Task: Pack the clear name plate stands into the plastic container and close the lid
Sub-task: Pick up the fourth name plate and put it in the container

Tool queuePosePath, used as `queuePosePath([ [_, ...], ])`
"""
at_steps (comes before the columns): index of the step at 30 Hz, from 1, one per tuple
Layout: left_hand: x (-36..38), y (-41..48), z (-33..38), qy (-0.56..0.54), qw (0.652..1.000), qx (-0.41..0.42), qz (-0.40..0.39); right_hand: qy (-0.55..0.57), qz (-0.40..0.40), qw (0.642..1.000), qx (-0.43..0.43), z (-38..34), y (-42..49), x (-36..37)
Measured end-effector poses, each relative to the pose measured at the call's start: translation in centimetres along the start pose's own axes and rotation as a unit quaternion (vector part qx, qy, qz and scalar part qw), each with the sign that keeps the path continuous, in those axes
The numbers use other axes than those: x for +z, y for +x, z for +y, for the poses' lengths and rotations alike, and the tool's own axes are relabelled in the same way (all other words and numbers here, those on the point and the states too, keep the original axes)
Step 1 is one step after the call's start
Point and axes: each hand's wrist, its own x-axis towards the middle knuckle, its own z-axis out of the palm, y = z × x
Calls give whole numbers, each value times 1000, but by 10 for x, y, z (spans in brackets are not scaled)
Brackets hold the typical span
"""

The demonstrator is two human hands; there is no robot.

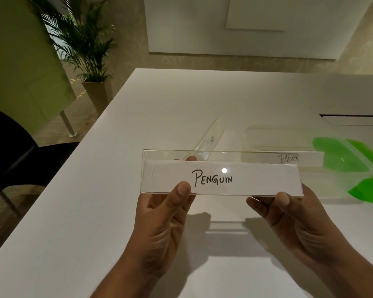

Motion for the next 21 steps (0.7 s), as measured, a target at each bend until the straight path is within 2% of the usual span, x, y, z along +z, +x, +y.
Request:
queuePosePath([
  [6,1,-2,2,-6,1000,3,-1,-1,-3,1000,6,0,-2,0],
  [14,-1,-1,6,-6,1000,-9,-13,-54,-60,996,43,-34,8,-6],
  [17,-2,-2,6,46,998,-15,-40,-161,-43,986,-8,-57,16,-10],
  [21,-2,-3,0,142,987,-23,-64,-379,-90,918,-71,-77,23,-8],
])
